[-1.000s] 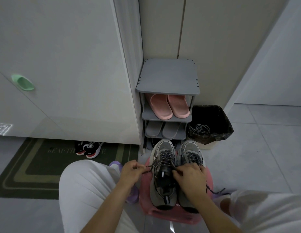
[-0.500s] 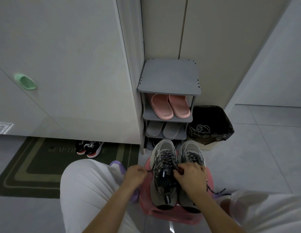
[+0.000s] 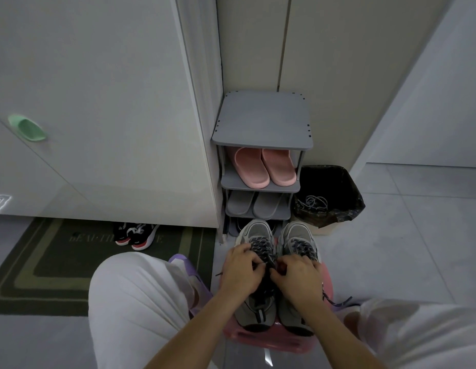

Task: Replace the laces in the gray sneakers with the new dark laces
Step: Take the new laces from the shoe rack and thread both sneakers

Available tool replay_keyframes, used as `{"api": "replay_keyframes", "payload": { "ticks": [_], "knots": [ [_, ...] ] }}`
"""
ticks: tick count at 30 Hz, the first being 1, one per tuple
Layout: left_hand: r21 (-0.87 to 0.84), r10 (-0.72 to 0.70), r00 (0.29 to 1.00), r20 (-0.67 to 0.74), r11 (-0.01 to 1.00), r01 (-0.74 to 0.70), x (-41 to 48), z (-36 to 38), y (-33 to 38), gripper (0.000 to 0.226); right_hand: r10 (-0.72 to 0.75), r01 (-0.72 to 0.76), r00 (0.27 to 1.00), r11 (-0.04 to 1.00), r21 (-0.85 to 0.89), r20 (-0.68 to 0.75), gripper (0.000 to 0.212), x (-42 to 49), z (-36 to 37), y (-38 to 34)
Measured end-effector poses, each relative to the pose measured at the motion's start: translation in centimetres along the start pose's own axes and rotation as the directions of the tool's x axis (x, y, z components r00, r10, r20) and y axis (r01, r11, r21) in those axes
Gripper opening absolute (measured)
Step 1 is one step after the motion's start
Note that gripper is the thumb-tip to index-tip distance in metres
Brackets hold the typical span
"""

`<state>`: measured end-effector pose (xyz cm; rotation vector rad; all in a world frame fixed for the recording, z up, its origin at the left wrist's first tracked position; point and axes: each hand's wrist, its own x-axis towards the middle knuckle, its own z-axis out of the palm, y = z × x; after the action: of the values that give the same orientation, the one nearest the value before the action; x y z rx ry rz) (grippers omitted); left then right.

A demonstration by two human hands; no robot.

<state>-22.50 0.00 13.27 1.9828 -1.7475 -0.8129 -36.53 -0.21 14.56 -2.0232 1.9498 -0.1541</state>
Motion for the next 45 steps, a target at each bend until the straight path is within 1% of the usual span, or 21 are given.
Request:
{"api": "replay_keyframes", "payload": {
  "ticks": [2, 9, 12, 14, 16, 17, 19, 21, 23, 25, 27, 30, 32, 34, 36, 37, 38, 40, 41, 43, 45],
  "knots": [
    [-0.015, 0.028, 1.000, -0.013, 0.999, -0.029, -0.4, -0.2, -0.4, 0.020, 0.000, 0.000, 1.000, 1.000, -0.002, 0.009, 0.032, 0.2, -0.1, 0.0],
    [-0.071, 0.027, 0.999, -0.042, 0.997, -0.030, -1.0, -0.4, -2.1, 0.011, 0.003, -0.002, 0.999, 1.000, -0.013, 0.039, 0.029, 0.4, -0.2, 0.0],
    [-0.093, 0.020, 1.000, -0.013, 0.995, -0.021, -1.2, -0.6, -2.8, 0.011, -0.005, 0.005, 0.999, 1.000, 0.001, 0.046, 0.029, 0.4, -0.3, 0.0],
    [-0.152, 0.030, 0.999, 0.042, 0.988, -0.023, -1.3, -0.7, -3.0, 0.012, -0.010, 0.010, 0.998, 1.000, 0.006, 0.056, 0.029, 0.4, -0.4, -0.1],
    [-0.222, 0.009, 0.995, 0.099, 0.975, 0.014, -1.4, -1.0, -2.8, 0.015, -0.022, 0.022, 0.998, 1.000, 0.010, 0.061, 0.025, 0.4, -0.5, -0.1],
    [-0.242, -0.033, 0.993, 0.115, 0.968, 0.060, -1.3, -1.2, -2.7, 0.018, -0.029, 0.027, 0.997, 1.000, 0.016, 0.070, 0.024, 0.5, -0.6, -0.1],
    [-0.292, -0.122, 0.987, 0.109, 0.945, 0.149, -0.8, -1.4, -2.5, 0.017, -0.040, 0.036, 0.995, 0.998, 0.051, 0.095, 0.025, 0.7, -1.0, -0.1],
    [-0.332, -0.158, 0.980, 0.123, 0.924, 0.191, -0.2, -1.6, -2.6, 0.015, -0.036, 0.022, 0.993, 0.992, 0.124, 0.109, 0.024, 1.1, -1.5, -0.2],
    [-0.310, -0.150, 0.972, 0.181, 0.930, 0.200, 0.5, -1.9, -2.5, 0.012, -0.030, 0.010, 0.994, 0.982, 0.188, 0.104, 0.022, 1.7, -1.9, -0.4],
    [-0.227, -0.139, 0.969, 0.205, 0.956, 0.185, 1.0, -2.1, -2.7, 0.016, -0.037, 0.015, 0.994, 0.979, 0.204, 0.106, 0.021, 2.1, -2.1, -0.8],
    [-0.144, -0.131, 0.975, 0.178, 0.977, 0.158, 1.5, -2.6, -2.7, 0.019, -0.066, 0.041, 0.992, 0.976, 0.214, 0.110, 0.023, 2.6, -2.1, -1.3],
    [-0.123, -0.094, 0.984, 0.153, 0.986, 0.114, 2.5, -3.8, -2.4, 0.013, -0.143, 0.115, 0.983, 0.970, 0.214, 0.119, 0.028, 3.2, -2.3, -2.4],
    [-0.175, -0.079, 0.984, 0.163, 0.979, 0.108, 3.1, -4.9, -1.8, 0.013, -0.226, 0.197, 0.960, 0.965, 0.172, 0.165, 0.033, 3.6, -2.4, -3.2],
    [-0.256, -0.071, 0.982, 0.175, 0.960, 0.115, 3.6, -5.9, -1.3, 0.014, -0.281, 0.275, 0.928, 0.960, 0.058, 0.247, 0.038, 3.9, -2.4, -4.0],
    [-0.314, -0.077, 0.975, 0.209, 0.939, 0.142, 3.6, -6.7, -1.1, 0.012, -0.294, 0.300, 0.919, 0.954, 0.018, 0.263, 0.030, 4.3, -2.4, -4.7],
    [-0.339, -0.087, 0.969, 0.232, 0.926, 0.164, 3.6, -7.0, -1.1, 0.010, -0.289, 0.277, 0.927, 0.957, 0.084, 0.240, 0.023, 4.6, -2.5, -5.0],
    [-0.365, -0.097, 0.964, 0.247, 0.913, 0.185, 3.6, -7.2, -1.3, 0.009, -0.266, 0.224, 0.940, 0.953, 0.206, 0.212, 0.018, 4.9, -2.7, -5.3],
    [-0.435, -0.119, 0.965, 0.234, 0.875, 0.213, 3.4, -7.5, -1.7, 0.010, -0.179, 0.071, 0.964, 0.883, 0.464, 0.195, 0.017, 5.5, -3.3, -5.7],
    [-0.477, -0.130, 0.967, 0.220, 0.850, 0.223, 3.4, -7.5, -1.9, 0.012, -0.133, 0.003, 0.972, 0.833, 0.554, 0.194, 0.015, 5.8, -3.6, -5.8],
    [-0.523, -0.147, 0.966, 0.213, 0.818, 0.240, 3.2, -7.3, -2.1, 0.016, -0.053, -0.091, 0.979, 0.752, 0.653, 0.197, 0.011, 5.9, -4.0, -5.7],
    [-0.491, -0.142, 0.967, 0.211, 0.840, 0.230, 3.0, -6.9, -2.2, 0.017, 0.011, -0.155, 0.980, 0.665, 0.731, 0.197, 0.016, 5.9, -3.9, -5.3]
  ]
}}
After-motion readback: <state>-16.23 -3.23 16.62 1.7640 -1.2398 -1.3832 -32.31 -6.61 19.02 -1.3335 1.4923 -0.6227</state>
